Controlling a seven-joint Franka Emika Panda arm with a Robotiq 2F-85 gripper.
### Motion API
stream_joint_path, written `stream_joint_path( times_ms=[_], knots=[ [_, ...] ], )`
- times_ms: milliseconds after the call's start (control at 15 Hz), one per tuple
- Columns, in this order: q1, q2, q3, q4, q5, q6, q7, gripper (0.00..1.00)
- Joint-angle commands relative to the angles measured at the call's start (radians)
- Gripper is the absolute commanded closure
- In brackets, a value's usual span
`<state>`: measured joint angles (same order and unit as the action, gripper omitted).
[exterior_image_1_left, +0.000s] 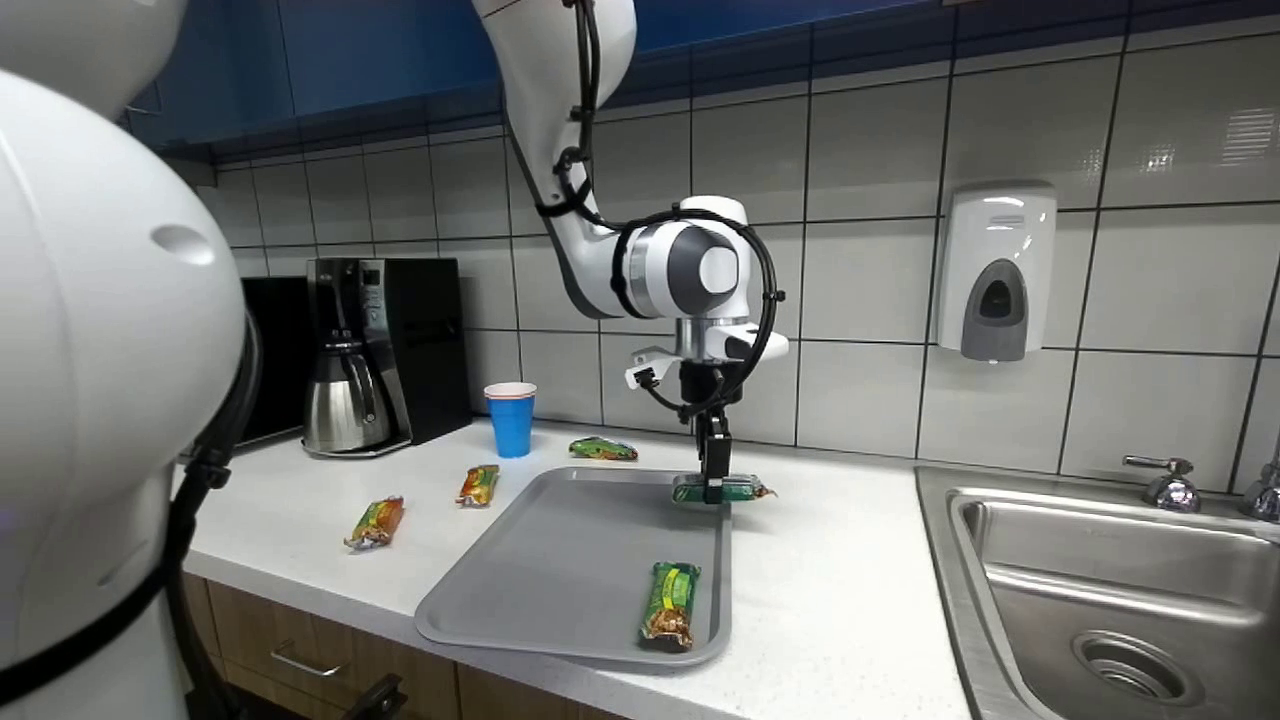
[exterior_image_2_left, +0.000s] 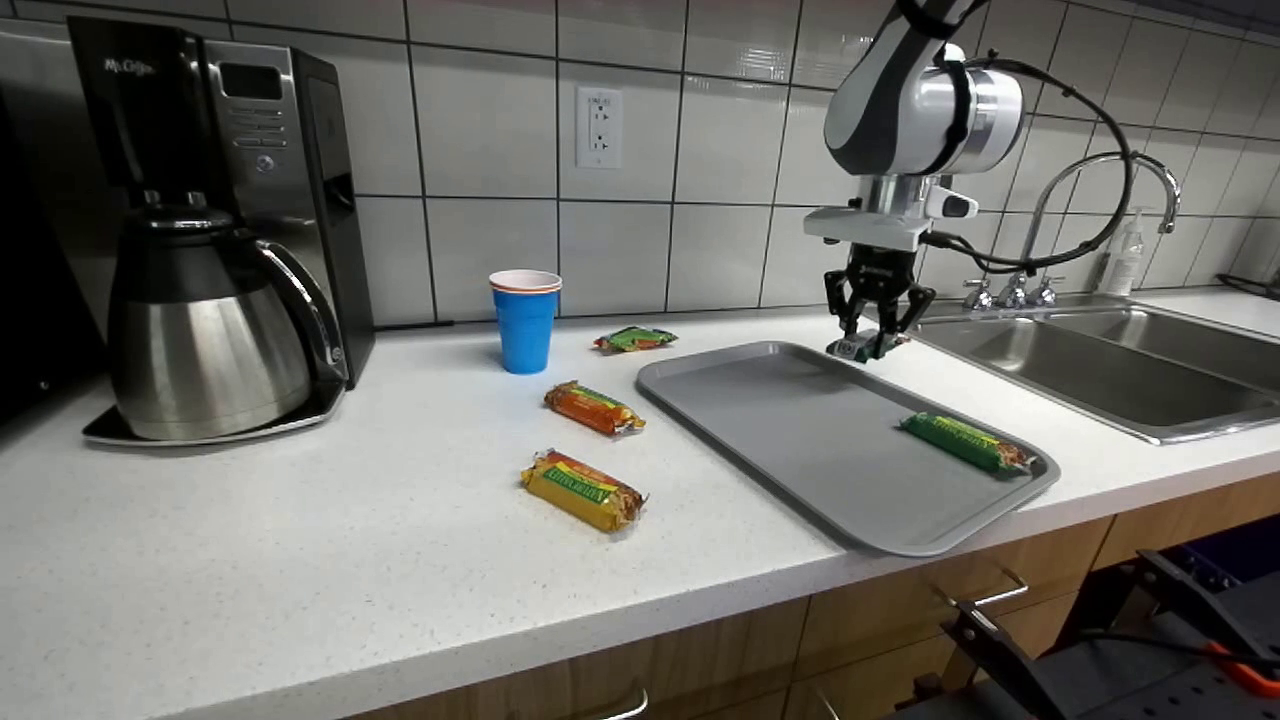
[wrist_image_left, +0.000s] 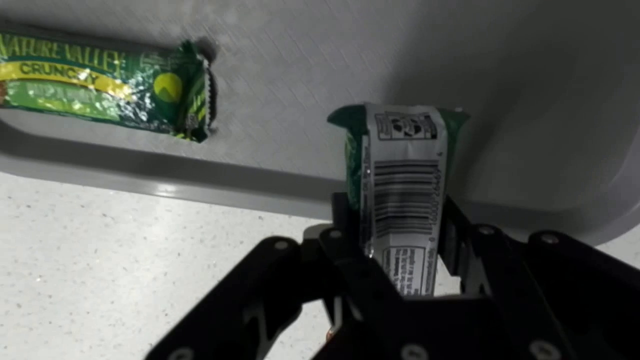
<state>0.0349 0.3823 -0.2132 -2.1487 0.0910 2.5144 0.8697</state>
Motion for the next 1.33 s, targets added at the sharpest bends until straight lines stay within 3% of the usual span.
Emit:
stream_joint_path(
  times_ms=[0,467,1200,1267],
  knots=[
    [0.014,-0.081,0.019,-0.103,-0.033,0.031,-0.003,0.83],
    [0.034,-0.096,0.059,-0.181,-0.036,0.081,-0.005,0.83],
    [0.043,-0.051,0.062,-0.189,-0.034,0.112,-0.003,0.81],
    [0.042,-0.052,0.062,-0.188,-0.035,0.11,-0.006,0.33]
  ],
)
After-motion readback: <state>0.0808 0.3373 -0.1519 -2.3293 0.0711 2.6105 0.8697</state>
